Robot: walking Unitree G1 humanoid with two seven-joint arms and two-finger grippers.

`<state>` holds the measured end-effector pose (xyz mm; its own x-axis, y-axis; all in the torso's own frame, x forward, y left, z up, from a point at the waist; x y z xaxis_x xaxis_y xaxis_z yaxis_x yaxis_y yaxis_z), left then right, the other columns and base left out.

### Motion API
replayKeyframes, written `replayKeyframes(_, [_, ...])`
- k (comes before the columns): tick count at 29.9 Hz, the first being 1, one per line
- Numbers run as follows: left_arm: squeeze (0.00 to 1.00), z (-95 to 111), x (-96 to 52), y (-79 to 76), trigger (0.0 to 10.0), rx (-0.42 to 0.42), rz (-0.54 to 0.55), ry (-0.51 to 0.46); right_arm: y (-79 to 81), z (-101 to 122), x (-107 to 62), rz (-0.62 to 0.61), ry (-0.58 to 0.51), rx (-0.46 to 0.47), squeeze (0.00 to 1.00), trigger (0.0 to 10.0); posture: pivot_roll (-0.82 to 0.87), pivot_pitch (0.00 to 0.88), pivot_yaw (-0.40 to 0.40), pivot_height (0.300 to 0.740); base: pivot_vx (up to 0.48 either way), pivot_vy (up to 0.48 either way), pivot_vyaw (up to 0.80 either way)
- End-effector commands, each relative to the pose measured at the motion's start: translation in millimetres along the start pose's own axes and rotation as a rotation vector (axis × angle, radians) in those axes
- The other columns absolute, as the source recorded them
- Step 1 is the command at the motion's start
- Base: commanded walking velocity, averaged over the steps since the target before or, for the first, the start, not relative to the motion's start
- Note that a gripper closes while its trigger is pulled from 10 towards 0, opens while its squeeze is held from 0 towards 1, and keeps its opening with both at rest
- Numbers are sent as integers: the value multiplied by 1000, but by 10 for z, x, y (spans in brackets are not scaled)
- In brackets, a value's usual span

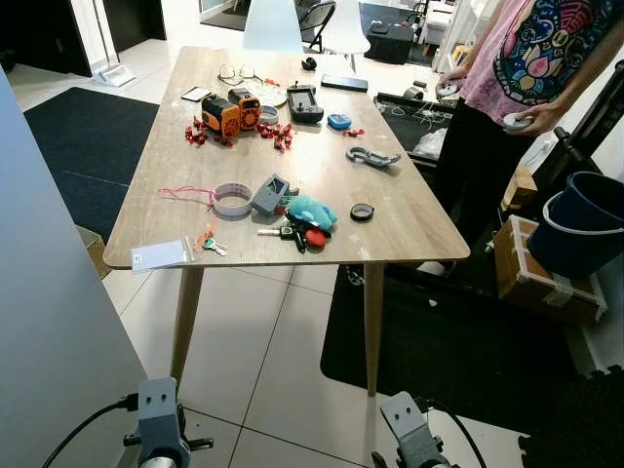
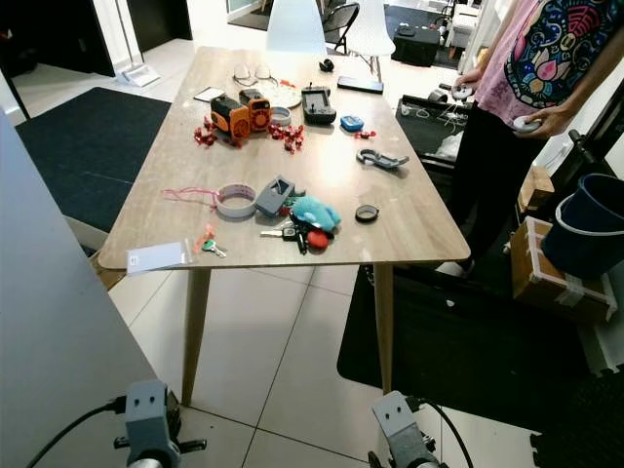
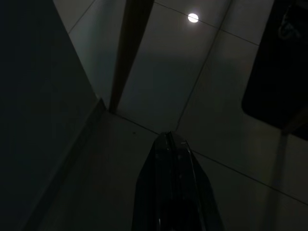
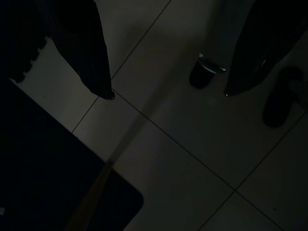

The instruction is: Hang keys on a hook

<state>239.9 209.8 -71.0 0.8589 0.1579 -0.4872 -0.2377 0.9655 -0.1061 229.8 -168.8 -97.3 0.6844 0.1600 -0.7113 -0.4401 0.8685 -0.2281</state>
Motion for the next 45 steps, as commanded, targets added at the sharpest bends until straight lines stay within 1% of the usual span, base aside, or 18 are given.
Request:
replayKeyframes(1, [0, -47, -17, 31, 10000, -3, 5, 21, -4, -66, -17, 0, 23, -6, 0, 10000, 44, 51, -81, 740, 255, 0, 0])
replayKeyframes(38, [0, -47, -22, 38, 10000, -27, 2, 20, 6, -76, -19, 6, 28, -17, 0, 10000, 46, 53, -86, 740, 266, 0, 0])
replayKeyframes(45, [0, -50, -22, 53, 10000, -29, 14, 22, 4, -75, -18, 7, 29, -19, 0, 10000, 48, 53, -87, 740, 0, 0, 0])
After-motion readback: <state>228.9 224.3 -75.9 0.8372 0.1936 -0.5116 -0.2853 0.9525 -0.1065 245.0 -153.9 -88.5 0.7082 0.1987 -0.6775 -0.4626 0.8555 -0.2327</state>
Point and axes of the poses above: a point about 5 cm out from each wrist's last joint towards the gripper, its own x axis pointing out of the wrist towards the gripper, its own z axis along the axis of the wrist's last joint, y = z × x, the point moved 4 cm from there along x, pointing out of the wrist towards the gripper, and after that the axes turned 6 degrees about -x, right-handed, at the moved point
